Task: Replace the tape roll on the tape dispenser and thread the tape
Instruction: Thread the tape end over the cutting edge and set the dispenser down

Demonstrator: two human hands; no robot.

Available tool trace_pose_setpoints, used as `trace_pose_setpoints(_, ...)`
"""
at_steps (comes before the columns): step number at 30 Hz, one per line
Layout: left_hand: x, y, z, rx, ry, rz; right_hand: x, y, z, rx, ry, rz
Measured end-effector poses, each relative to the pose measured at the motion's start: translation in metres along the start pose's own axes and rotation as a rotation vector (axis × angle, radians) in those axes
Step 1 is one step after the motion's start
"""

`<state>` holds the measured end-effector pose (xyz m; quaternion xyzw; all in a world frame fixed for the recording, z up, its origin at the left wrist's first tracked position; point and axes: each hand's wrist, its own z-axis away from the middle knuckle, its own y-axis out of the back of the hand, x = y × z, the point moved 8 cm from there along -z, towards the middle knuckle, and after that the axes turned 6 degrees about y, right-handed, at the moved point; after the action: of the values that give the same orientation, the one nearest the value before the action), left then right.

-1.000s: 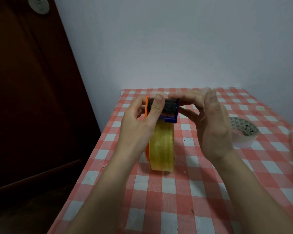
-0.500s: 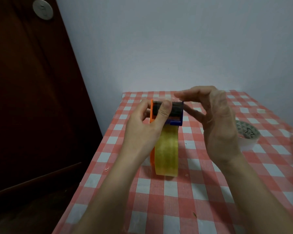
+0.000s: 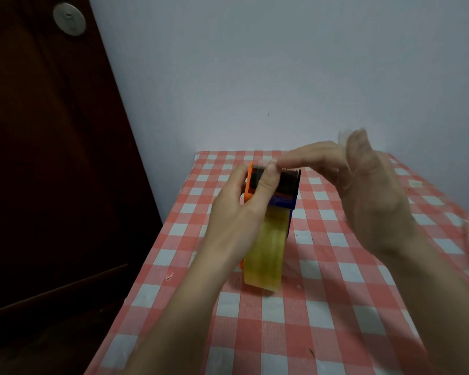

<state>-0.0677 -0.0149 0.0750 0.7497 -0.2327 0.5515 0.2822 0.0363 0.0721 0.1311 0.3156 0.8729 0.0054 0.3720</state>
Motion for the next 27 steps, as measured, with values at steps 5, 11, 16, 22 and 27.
trace_pose_setpoints(5,-0.004,-0.002,0.001,-0.008,0.051,0.033,0.004,0.004,-0.001,-0.012,-0.068,-0.048)
trace_pose_setpoints(11,0.0,-0.003,0.0,0.012,-0.001,-0.033,0.004,0.001,0.0,-0.022,-0.098,-0.064)
trace_pose_setpoints(16,-0.002,-0.002,0.001,0.01,0.005,-0.04,-0.001,-0.001,0.003,-0.005,-0.076,-0.034)
trace_pose_setpoints(22,-0.002,0.0,-0.001,0.002,-0.016,-0.103,-0.004,-0.003,-0.002,-0.021,-0.169,-0.017)
trace_pose_setpoints(27,-0.004,0.001,-0.001,-0.025,-0.016,-0.113,0.004,0.001,0.002,-0.007,-0.11,-0.157)
